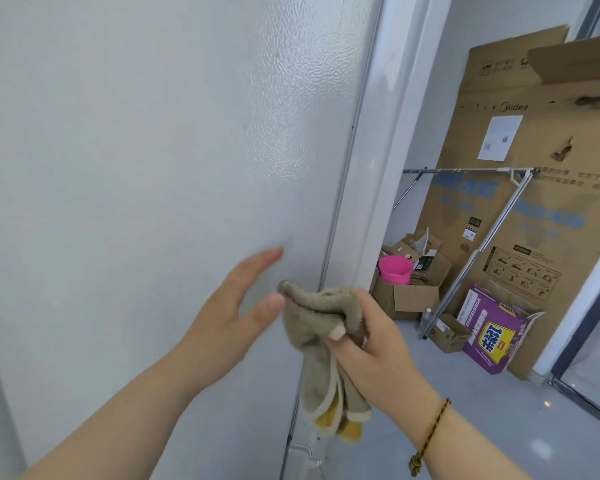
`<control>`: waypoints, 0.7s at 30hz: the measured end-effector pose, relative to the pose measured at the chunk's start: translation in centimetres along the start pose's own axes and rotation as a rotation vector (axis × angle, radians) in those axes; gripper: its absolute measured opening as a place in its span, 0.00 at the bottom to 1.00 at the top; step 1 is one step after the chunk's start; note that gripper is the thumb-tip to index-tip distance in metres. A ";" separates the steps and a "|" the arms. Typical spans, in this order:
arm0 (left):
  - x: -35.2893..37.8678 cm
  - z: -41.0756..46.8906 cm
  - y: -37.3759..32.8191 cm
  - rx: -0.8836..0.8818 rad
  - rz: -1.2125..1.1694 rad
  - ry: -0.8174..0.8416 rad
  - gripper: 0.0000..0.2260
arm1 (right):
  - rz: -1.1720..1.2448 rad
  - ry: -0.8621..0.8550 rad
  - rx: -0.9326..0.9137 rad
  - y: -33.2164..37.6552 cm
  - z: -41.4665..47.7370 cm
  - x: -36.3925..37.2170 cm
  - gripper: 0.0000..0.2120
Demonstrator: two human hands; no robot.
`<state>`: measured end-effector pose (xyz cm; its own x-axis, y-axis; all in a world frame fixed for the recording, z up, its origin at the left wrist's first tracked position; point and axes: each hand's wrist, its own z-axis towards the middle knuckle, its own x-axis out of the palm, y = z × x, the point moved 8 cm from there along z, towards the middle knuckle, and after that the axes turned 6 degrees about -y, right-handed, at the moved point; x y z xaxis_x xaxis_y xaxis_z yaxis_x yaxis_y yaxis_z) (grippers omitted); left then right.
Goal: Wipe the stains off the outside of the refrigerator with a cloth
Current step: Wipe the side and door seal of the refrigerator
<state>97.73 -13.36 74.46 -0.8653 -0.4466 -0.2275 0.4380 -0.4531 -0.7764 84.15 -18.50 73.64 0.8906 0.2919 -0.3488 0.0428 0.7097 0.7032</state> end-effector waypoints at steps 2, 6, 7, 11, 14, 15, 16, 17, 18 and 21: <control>1.3 -0.6 0.1 -0.057 -0.082 0.077 0.27 | 0.065 -0.016 -0.018 0.3 0.2 0.2 0.07; 1.9 -1.2 2.5 -0.239 -0.168 0.056 0.21 | 0.079 0.009 0.044 -1.1 -0.5 1.5 0.09; 2.0 -1.6 3.3 -0.283 -0.170 0.042 0.17 | 0.073 0.024 0.067 -1.7 -0.7 2.0 0.09; 1.0 -4.3 6.6 -0.501 -0.304 -0.141 0.10 | -0.013 -0.132 0.082 -3.2 -1.9 1.0 0.12; -1.5 -5.6 8.1 -0.556 -0.328 -0.416 0.12 | -0.013 -0.570 0.161 -5.1 -2.9 -3.9 0.05; -2.2 -6.1 8.3 -0.550 -0.300 -0.512 0.11 | 0.007 -0.632 0.249 -6.5 -3.1 -4.7 0.08; -2.7 -6.3 8.2 -0.530 -0.259 -0.592 0.11 | 0.027 -0.617 0.349 -8.1 -3.0 -4.8 0.08; -2.7 -6.4 8.0 -0.509 -0.209 -0.646 0.10 | 0.051 -0.544 0.448 -9.6 -3.0 -4.2 0.07; -2.4 -6.4 7.7 -0.487 -0.157 -0.672 0.10 | 0.098 -0.459 0.526 -10.8 -3.1 -3.2 0.06; 0.1 -5.5 7.6 -0.454 -0.094 -0.719 0.07 | 0.225 -0.339 0.604 -12.5 -3.5 -1.4 0.08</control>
<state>99.66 -12.57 65.30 -0.4608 -0.8731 0.1589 0.0994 -0.2287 -0.9684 80.78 -25.55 63.19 0.9944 0.1049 -0.0133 -0.0025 0.1496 0.9887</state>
